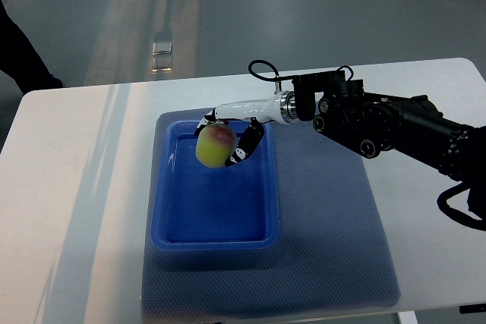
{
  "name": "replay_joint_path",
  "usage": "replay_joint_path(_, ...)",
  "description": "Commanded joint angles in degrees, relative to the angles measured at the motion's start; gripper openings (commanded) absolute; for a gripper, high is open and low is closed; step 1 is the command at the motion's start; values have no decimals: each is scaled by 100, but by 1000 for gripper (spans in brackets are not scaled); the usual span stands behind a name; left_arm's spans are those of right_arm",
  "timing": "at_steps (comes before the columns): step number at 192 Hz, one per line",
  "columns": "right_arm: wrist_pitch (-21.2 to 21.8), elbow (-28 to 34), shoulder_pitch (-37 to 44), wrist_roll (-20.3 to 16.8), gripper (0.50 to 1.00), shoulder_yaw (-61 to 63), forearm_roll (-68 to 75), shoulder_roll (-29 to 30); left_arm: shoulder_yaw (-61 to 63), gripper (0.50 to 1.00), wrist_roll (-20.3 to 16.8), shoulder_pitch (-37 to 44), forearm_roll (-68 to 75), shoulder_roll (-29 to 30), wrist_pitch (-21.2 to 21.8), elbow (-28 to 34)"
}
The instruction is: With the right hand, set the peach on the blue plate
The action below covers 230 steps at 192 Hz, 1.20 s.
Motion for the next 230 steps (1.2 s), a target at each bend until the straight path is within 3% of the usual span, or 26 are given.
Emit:
replay_joint_path(1,-53,-94,-27,-10,791,-232,-12,19,0,1000,0,-1,6,0,0,-2)
replay_joint_path(37,-70,-191,-45,-1,834,-452,-12,19,9,1000,0,-1,6,0,0,-2)
replay_joint_path(49,-70,-191,-45,-1,907,-452,-12,19,9,1000,0,-1,6,0,0,-2)
replay_joint_path(59,-62,-191,-36,-1,930,-452,-12,19,9,1000,0,-1,6,0,0,-2)
replay_joint_path(142,-70,-182,26,43,932,-127,296,19,9,1000,0,-1,6,0,0,-2)
replay_joint_path(177,26,-200,-1,-1,930,365,841,-403,9,1000,0,-1,6,0,0,-2)
replay_joint_path(202,-44,-297,-97,-36,930,752,1729,-623,18,1000,0,-1,6,0,0,-28)
replay_joint_path(230,-70,-955,-317,-440,928,1253,3775,-869,18,1000,0,-1,6,0,0,-54)
